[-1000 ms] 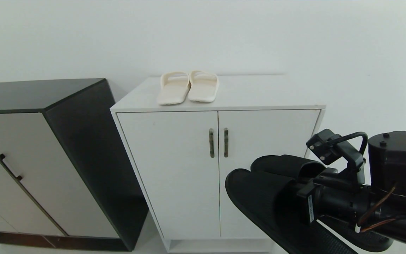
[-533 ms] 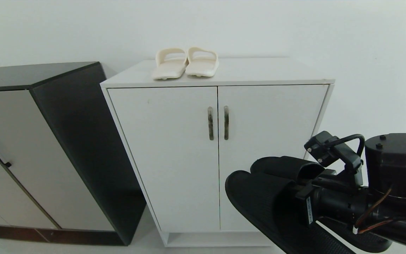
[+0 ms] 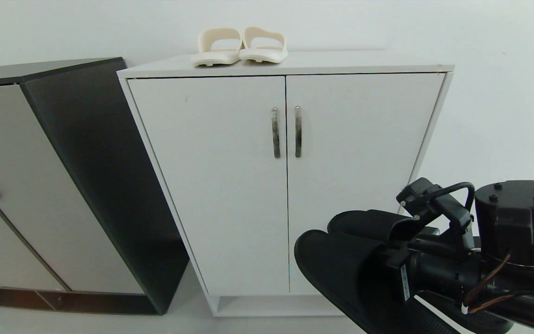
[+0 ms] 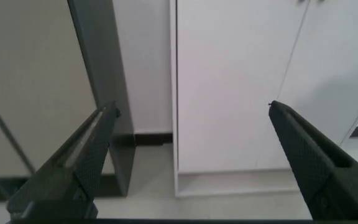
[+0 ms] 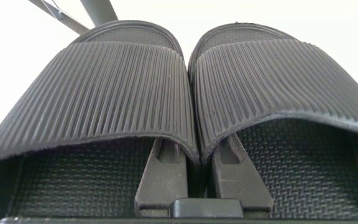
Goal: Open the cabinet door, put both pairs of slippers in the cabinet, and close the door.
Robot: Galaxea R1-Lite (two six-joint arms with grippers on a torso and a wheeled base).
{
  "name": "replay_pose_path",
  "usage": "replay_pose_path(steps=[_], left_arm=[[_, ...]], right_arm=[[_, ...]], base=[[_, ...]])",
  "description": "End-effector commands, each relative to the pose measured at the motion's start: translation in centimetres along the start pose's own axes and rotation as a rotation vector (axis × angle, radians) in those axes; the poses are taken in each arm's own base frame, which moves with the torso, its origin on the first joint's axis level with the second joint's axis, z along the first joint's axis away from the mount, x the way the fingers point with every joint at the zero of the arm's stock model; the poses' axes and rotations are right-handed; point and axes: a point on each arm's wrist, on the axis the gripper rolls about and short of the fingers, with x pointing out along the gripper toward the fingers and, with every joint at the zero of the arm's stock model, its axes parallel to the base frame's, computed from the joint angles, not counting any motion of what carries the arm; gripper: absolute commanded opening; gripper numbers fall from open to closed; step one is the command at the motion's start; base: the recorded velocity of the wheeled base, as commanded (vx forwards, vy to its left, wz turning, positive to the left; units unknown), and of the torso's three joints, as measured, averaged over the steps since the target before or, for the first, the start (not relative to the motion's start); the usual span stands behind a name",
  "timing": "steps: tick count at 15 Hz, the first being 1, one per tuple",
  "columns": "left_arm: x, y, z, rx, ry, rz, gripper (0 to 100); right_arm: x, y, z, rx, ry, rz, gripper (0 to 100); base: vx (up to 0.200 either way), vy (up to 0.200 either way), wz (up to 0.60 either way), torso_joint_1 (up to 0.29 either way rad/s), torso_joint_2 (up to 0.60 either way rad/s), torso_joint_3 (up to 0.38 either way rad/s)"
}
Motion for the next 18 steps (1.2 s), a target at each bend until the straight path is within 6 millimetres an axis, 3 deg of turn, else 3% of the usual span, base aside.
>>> replay_pose_path(steps=[1,5,6,7,10,14,16,18], left_arm=[[2.6,-0.2,5.0,-0.028,0.100,-0.117,100],[8.3,-0.8,7.1,-0.066,0.209,-0.411,100],[8.7,-0.8,7.2,-0.068,0.211,-0.424,100],[11.4,-1.2,7.3,-0.060,0.229,-0.516,100],[15.6,-3.2,7.6,-0.048,0.229,-0.655,100],[17.3,-7.6,10.5,-0.027,0.167,-0.800,100],[18.5,-9.1,11.0,-0.026,0.171,-0.846,100],[21.4,-10.8,11.1,-0.025,0.199,-0.858,100]], right_arm=[[0.0,0.1,0.0,-0.001,-0.001,0.002,0],[0.1,0.1,-0.1,-0.002,0.005,0.000,0],[0.1,0.1,-0.1,-0.002,0.003,0.000,0],[-0.1,0.1,0.0,0.000,-0.001,0.004,0],[-0.1,0.0,0.0,0.000,-0.011,0.000,0],[-0.7,0.0,0.2,-0.009,-0.032,0.000,0],[-0.6,0.0,0.0,-0.018,-0.024,0.003,0],[-0.3,0.0,-0.1,-0.018,-0.014,0.003,0]], base=[[0.000,0.000,0.00,0.007,0.09,0.090],[0.000,0.000,0.00,-0.001,0.01,0.012],[0.000,0.000,0.00,0.000,0.00,0.000],[0.000,0.000,0.00,0.000,0.00,0.000],[0.000,0.000,0.00,0.000,0.00,0.000],[0.000,0.000,0.00,0.000,0.00,0.000],[0.000,0.000,0.00,0.000,0.00,0.000],[0.000,0.000,0.00,0.000,0.00,0.000]])
